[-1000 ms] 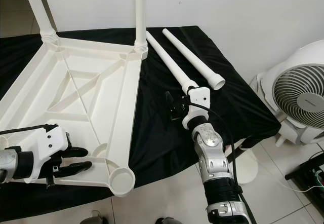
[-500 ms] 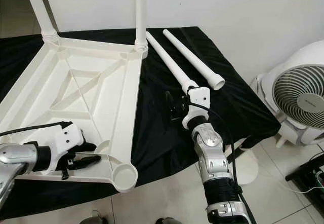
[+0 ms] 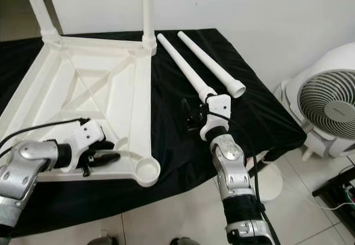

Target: Building children table

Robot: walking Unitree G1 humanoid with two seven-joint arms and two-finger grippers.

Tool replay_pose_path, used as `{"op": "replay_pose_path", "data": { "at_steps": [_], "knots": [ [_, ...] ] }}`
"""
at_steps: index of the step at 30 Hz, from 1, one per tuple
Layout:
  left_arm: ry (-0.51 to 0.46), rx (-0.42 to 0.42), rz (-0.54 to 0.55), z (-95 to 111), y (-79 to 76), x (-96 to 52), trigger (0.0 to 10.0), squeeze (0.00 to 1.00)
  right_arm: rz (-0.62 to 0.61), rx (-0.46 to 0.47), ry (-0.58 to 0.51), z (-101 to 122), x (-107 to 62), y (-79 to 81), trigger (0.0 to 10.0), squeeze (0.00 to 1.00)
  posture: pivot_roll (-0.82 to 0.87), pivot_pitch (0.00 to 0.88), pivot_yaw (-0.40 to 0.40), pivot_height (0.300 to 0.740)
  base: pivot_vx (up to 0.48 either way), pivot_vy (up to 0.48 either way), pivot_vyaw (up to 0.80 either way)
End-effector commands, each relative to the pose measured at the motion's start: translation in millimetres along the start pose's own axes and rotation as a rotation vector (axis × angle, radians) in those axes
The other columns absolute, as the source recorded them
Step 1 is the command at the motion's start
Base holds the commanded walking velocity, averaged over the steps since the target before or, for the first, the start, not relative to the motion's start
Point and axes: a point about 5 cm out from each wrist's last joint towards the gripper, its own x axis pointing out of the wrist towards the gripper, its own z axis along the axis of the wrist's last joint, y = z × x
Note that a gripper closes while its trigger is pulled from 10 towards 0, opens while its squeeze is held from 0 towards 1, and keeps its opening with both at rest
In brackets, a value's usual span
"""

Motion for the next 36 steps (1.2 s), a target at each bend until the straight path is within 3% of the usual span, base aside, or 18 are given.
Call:
{"op": "replay_pose_path", "data": {
  "at_steps": [1,5,14,23,26,28,35,36],
  "knots": [
    [-0.002,0.007,0.423,1,25.9,-7.7,10.0,0.0,-0.002,0.008,0.0,1,-0.2,1.0,10.0,0.0,0.09,0.088,-0.068,0.74,0.0,0.0,0.0],
    [-0.029,-0.02,0.537,6,42.8,-9.6,10.0,0.0,-0.004,0.011,0.004,0,-1.1,0.4,10.0,0.0,0.09,0.092,-0.071,0.74,0.0,0.0,0.0],
    [-0.086,-0.019,0.614,17,52.1,-8.1,10.0,0.0,-0.001,0.016,0.01,0,-0.9,1.1,10.0,0.0,0.08,0.094,-0.074,0.74,0.0,0.0,0.0],
    [-0.143,-0.026,0.565,25,46.1,-3.0,10.0,0.0,-0.008,0.01,0.01,0,-1.0,0.4,10.0,0.0,0.08,0.095,-0.073,0.74,0.0,0.0,0.0],
    [-0.269,-0.037,0.495,39,36.6,-6.5,10.0,0.0,-0.034,-0.003,0.006,1,-0.8,-5.4,10.0,0.0,0.08,0.091,-0.071,0.74,0.0,0.0,0.0],
    [-0.299,-0.043,0.489,43,35.6,-8.4,10.0,0.0,-0.045,-0.006,0.001,2,0.1,-7.6,10.0,0.0,0.08,0.088,-0.07,0.74,0.0,0.0,0.0],
    [-0.384,-0.105,0.571,56,43.3,-14.3,10.0,0.0,-0.106,-0.05,-0.01,6,10.3,-22.6,10.0,0.0,0.09,0.073,-0.068,0.74,0.0,0.0,0.0],
    [-0.393,-0.11,0.578,58,42.8,-13.7,10.0,1.0,-0.112,-0.05,-0.009,7,12.8,-25.5,10.0,0.7,0.09,0.072,-0.067,0.74,0.0,0.0,0.0]
  ]
}}
